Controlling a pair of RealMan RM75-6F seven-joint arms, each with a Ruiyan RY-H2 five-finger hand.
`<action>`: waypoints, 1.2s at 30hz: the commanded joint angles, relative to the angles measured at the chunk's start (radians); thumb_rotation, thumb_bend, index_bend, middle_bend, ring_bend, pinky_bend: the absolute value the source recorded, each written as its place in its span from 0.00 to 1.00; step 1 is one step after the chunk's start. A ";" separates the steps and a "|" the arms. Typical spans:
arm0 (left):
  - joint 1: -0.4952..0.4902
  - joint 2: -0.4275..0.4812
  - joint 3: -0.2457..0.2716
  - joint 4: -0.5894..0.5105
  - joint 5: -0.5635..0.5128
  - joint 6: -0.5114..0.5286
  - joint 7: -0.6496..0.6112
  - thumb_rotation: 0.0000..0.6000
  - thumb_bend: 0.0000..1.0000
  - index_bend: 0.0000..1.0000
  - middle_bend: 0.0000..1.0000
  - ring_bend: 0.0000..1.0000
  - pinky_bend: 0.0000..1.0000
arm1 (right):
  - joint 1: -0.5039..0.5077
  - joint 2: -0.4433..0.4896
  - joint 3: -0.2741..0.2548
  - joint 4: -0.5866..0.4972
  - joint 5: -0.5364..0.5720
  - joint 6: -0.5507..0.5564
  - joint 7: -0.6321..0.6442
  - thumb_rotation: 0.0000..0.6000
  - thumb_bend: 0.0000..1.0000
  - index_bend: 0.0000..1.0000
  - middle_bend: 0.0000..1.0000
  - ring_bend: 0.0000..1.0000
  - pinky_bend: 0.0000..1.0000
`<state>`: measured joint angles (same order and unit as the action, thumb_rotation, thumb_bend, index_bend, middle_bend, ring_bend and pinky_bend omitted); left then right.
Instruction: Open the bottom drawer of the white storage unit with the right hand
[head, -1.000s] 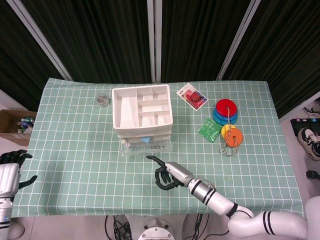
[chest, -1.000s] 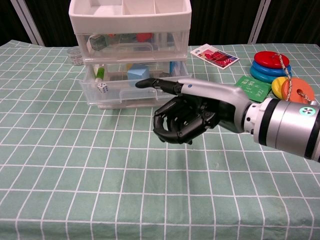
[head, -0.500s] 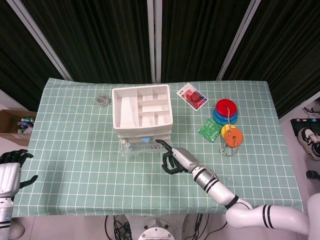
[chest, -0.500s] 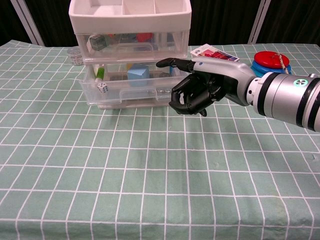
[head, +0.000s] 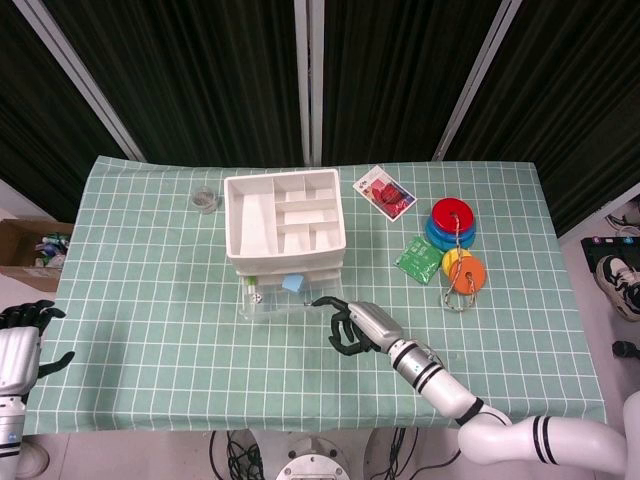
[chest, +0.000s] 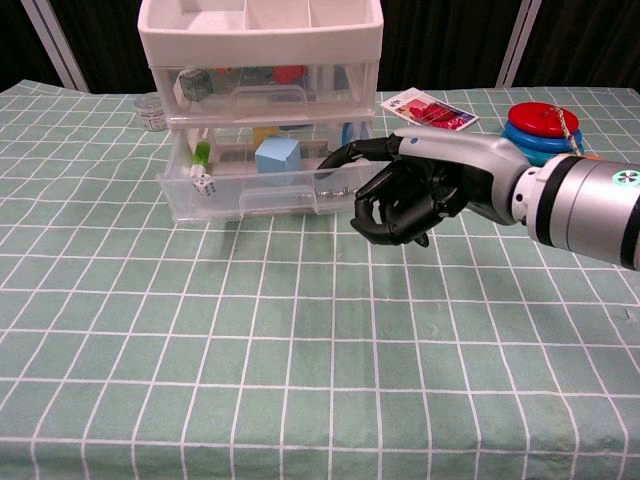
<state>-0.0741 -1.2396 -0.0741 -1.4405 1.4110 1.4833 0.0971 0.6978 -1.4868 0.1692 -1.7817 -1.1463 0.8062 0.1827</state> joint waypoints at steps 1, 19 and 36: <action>-0.001 -0.001 0.000 0.002 0.002 -0.001 -0.002 1.00 0.03 0.37 0.26 0.21 0.21 | -0.012 0.020 -0.021 -0.026 -0.024 0.000 0.004 1.00 0.39 0.21 0.61 0.68 0.73; 0.002 -0.010 0.001 0.019 0.004 0.004 -0.022 1.00 0.02 0.37 0.26 0.21 0.21 | -0.041 0.159 -0.076 -0.140 -0.158 0.033 -0.051 1.00 0.37 0.00 0.61 0.69 0.74; 0.025 0.005 0.007 -0.021 0.019 0.047 0.002 1.00 0.03 0.38 0.26 0.21 0.21 | 0.336 0.160 0.026 -0.087 0.051 -0.018 -0.997 1.00 0.13 0.11 0.83 0.89 0.96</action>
<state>-0.0501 -1.2350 -0.0677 -1.4603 1.4308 1.5294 0.0980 0.8687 -1.2527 0.1765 -1.9540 -1.2245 0.8006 -0.4854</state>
